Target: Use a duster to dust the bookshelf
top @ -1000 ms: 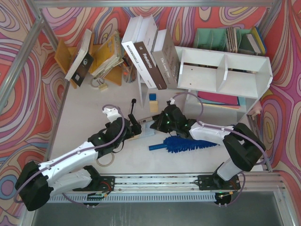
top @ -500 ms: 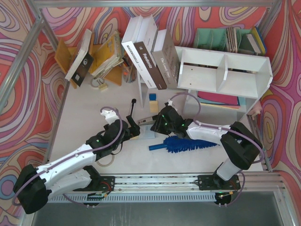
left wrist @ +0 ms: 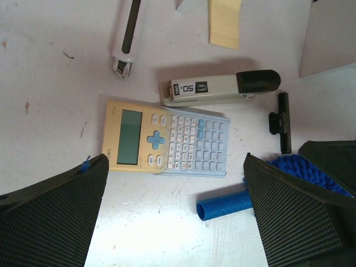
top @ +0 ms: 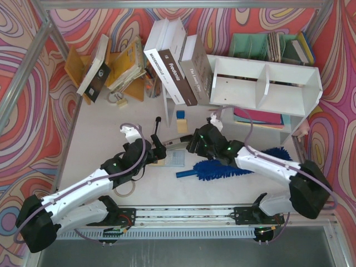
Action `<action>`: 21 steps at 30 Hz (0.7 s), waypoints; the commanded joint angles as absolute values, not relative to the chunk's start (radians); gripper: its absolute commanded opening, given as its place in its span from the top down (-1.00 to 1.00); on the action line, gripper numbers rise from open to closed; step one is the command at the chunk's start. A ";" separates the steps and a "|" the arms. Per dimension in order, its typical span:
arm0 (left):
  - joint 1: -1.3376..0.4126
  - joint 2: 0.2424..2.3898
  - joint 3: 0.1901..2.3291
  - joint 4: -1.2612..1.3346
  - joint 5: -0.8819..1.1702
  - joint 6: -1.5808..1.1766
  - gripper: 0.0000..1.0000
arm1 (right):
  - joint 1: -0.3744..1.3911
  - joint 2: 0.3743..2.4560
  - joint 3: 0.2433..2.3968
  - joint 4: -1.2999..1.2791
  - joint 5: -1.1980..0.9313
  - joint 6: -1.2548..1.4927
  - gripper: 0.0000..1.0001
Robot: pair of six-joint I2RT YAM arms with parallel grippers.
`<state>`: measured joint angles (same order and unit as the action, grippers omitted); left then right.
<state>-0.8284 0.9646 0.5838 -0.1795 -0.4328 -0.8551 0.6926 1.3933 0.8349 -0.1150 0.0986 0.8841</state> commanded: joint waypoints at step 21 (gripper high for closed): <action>-0.824 0.907 0.594 -0.175 -0.343 -0.684 -0.97 | 0.782 1.117 0.746 -0.839 0.585 1.661 -0.22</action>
<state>-0.8284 0.8963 0.5999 -0.2047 -0.3767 -0.7326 0.7788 1.1488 0.7883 -0.7300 0.5163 1.4883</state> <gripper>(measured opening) 0.984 0.609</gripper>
